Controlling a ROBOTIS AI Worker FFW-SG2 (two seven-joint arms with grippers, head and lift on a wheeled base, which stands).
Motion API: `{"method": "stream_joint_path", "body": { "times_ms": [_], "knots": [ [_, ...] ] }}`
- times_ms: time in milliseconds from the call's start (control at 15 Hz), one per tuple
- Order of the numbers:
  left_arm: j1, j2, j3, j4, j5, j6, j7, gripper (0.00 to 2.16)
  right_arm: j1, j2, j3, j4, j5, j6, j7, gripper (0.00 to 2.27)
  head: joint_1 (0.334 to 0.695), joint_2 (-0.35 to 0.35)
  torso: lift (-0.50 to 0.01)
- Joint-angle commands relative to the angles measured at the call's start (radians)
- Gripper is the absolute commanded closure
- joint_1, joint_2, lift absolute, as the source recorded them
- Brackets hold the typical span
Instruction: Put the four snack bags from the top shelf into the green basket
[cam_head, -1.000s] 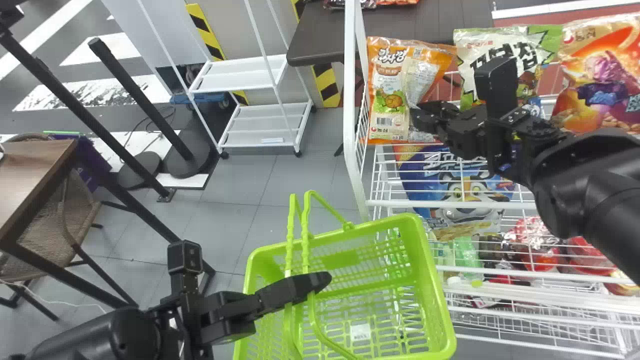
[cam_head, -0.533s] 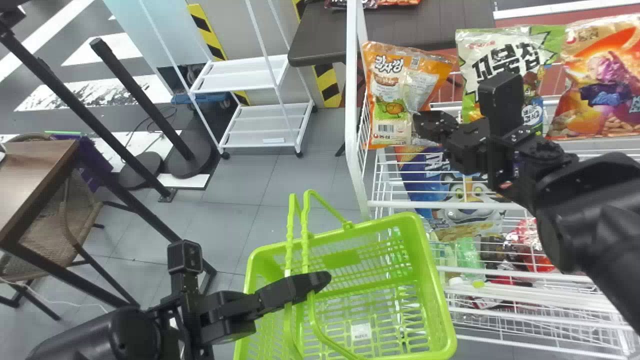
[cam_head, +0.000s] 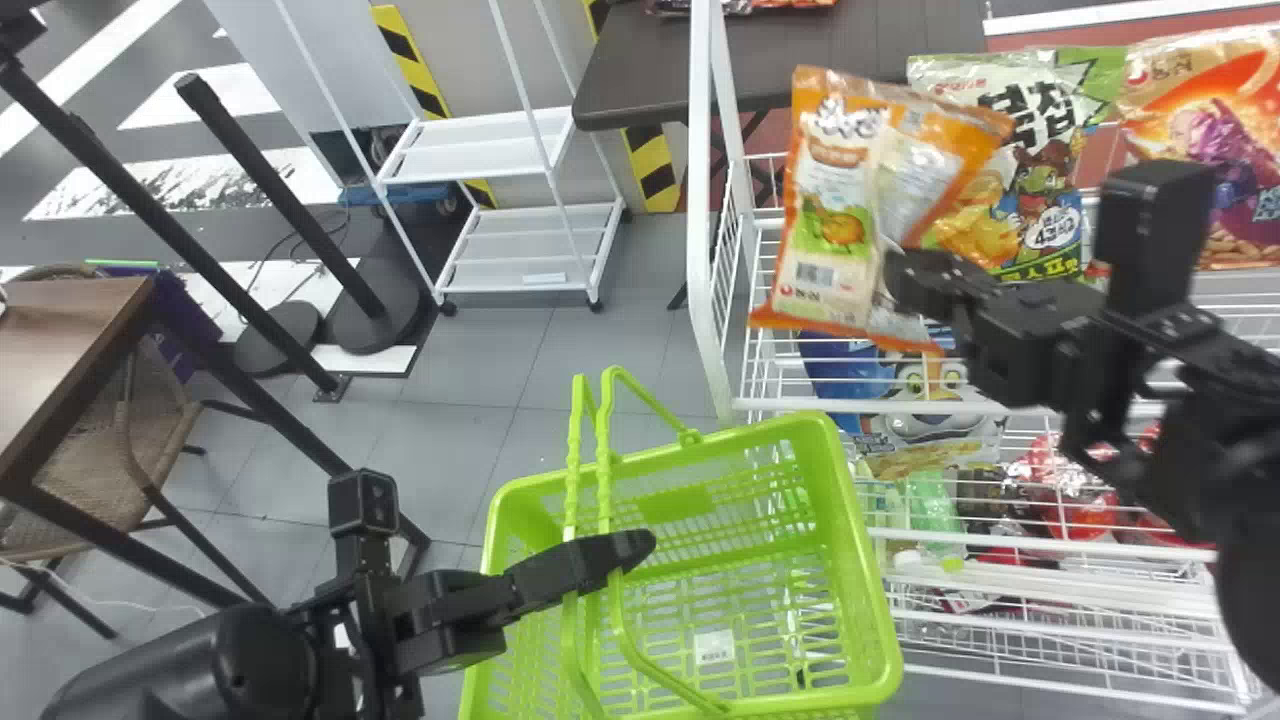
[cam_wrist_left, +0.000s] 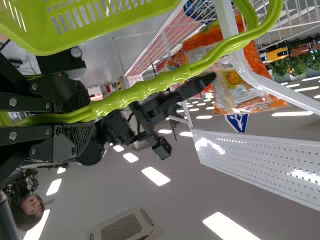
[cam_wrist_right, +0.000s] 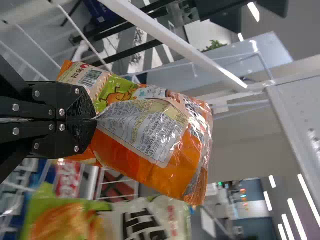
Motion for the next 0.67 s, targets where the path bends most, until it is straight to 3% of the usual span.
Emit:
{"method": "stream_joint_path", "body": {
  "times_ms": [0, 333, 600],
  "knots": [
    [-0.006, 0.000, 0.000, 0.003, -0.001, 0.000, -0.010, 2.15, 0.134, -0.021, -0.036, -0.189, -0.018, 0.117, 0.007, 2.25, 0.695, 0.309, 0.000],
    [-0.016, 0.000, -0.006, 0.011, -0.001, 0.003, -0.010, 2.15, 0.289, -0.065, -0.063, -0.426, -0.127, 0.350, 0.020, 2.25, 0.695, 0.306, 0.000],
    [-0.017, 0.000, -0.008, 0.011, 0.000, 0.000, -0.010, 2.15, 0.269, -0.070, 0.047, -0.423, -0.127, 0.473, 0.020, 2.25, 0.695, 0.350, 0.000]
  ]
}}
